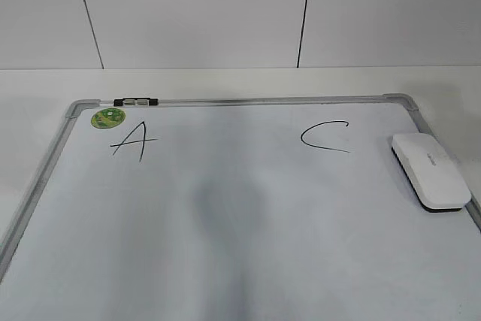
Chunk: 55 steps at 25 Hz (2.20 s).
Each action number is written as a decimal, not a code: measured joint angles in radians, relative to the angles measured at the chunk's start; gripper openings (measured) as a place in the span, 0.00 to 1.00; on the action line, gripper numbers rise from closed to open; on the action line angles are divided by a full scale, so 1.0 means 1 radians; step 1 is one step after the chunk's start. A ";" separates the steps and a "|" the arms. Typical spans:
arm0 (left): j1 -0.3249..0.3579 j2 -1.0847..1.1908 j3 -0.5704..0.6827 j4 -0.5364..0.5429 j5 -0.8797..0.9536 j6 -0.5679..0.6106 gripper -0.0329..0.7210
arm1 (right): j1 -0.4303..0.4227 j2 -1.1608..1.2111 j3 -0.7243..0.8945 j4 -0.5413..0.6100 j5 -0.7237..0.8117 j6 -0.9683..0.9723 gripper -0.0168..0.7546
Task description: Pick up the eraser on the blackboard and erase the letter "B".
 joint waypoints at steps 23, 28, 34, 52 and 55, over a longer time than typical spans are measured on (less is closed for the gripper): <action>0.000 -0.930 0.321 0.007 -0.029 0.000 0.42 | 0.000 -0.671 0.462 -0.137 -0.035 -0.123 0.78; 0.000 -1.006 0.449 0.029 -0.101 0.002 0.42 | 0.000 -0.765 0.559 -0.188 -0.080 -0.115 0.78; 0.000 -1.010 0.466 0.053 -0.115 0.002 0.42 | 0.000 -0.779 0.620 -0.214 -0.096 -0.081 0.78; 0.000 -1.010 0.466 0.073 -0.121 0.003 0.42 | 0.000 -0.867 0.637 -0.235 -0.108 -0.078 0.78; 0.028 -1.010 0.466 0.075 -0.121 0.003 0.42 | 0.000 -0.867 0.637 -0.237 -0.108 -0.078 0.78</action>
